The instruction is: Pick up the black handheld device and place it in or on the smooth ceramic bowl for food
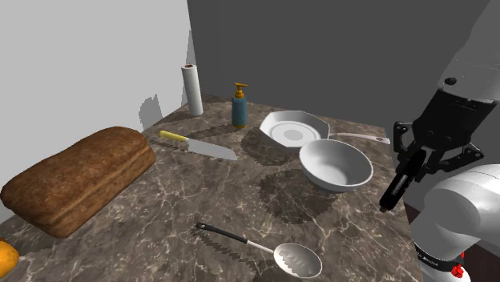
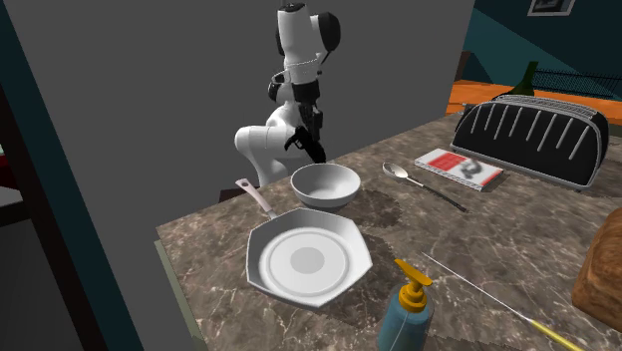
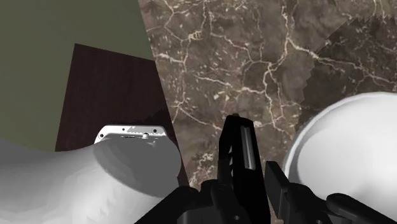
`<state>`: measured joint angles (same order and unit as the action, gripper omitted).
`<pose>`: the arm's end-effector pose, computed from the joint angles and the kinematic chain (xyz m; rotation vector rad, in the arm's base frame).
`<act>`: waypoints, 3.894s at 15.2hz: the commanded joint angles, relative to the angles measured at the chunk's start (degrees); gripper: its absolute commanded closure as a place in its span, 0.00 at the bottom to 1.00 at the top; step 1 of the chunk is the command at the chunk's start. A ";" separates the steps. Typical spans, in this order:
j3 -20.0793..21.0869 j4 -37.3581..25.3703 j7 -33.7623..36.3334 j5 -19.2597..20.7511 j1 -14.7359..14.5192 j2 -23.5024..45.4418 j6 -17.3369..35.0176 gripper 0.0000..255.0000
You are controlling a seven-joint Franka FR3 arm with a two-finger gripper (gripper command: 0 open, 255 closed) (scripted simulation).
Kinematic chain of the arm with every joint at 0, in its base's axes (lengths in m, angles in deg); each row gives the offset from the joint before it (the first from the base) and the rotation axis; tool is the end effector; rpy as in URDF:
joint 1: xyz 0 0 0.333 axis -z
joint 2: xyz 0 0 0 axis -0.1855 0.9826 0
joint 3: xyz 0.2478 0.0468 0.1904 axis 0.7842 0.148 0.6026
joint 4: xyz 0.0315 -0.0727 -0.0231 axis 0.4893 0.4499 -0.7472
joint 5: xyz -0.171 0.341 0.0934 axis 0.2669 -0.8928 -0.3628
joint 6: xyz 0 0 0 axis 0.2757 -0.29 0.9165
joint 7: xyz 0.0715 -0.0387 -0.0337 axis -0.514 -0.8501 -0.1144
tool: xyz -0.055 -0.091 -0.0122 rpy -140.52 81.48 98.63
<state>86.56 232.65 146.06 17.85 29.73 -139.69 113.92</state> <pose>0.1205 0.1048 0.5556 -2.3142 1.9050 0.1290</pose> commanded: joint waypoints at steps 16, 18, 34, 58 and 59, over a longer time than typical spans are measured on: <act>-0.45 -15.72 0.77 1.37 3.09 15.01 -0.15 1.00; 1.29 -17.78 0.56 0.61 4.39 19.14 2.29 1.00; 9.06 -17.94 -0.47 -2.55 8.04 29.50 14.05 1.00; 10.49 -11.82 -1.80 -3.98 7.34 27.26 17.79 0.00; 9.62 -13.83 -1.63 -3.18 7.65 27.96 16.38 0.00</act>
<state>96.80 220.51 144.24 14.07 37.10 -112.37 131.42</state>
